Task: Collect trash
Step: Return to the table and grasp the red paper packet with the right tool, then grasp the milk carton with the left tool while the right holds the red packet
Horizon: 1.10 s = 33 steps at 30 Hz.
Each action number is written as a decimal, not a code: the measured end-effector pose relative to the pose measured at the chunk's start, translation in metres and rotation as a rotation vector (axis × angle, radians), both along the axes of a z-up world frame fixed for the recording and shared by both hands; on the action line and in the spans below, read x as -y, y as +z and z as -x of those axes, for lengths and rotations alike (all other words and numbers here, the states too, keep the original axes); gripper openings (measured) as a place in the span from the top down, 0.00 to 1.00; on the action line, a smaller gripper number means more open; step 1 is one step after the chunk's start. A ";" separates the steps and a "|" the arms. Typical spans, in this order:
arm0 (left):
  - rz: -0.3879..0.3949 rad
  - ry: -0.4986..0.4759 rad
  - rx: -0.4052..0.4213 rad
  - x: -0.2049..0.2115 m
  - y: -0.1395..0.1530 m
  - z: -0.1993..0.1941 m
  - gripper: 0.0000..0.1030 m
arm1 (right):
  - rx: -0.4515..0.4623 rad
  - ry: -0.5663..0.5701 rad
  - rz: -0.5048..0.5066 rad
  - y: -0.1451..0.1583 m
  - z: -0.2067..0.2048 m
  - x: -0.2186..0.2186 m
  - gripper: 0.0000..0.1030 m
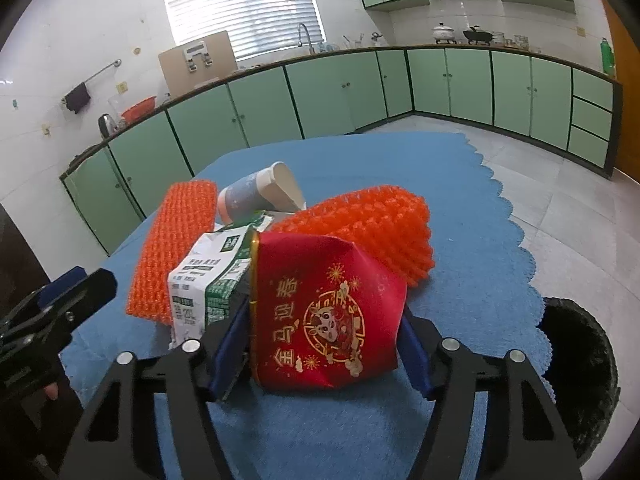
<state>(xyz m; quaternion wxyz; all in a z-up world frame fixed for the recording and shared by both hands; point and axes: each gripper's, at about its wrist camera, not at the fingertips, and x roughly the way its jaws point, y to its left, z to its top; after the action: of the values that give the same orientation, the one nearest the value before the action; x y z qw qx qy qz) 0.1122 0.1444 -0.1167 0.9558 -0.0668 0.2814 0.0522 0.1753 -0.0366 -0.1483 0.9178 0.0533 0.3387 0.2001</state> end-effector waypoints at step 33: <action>0.006 -0.060 -0.091 0.070 -0.032 -0.039 0.19 | 0.057 -0.089 0.002 0.010 0.021 0.078 0.37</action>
<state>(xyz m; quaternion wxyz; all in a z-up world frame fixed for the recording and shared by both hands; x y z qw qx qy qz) 0.1508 0.0746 -0.1484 0.9430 -0.0587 0.3265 0.0256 0.1548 -0.1147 -0.1380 0.9351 0.0619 0.3099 0.1603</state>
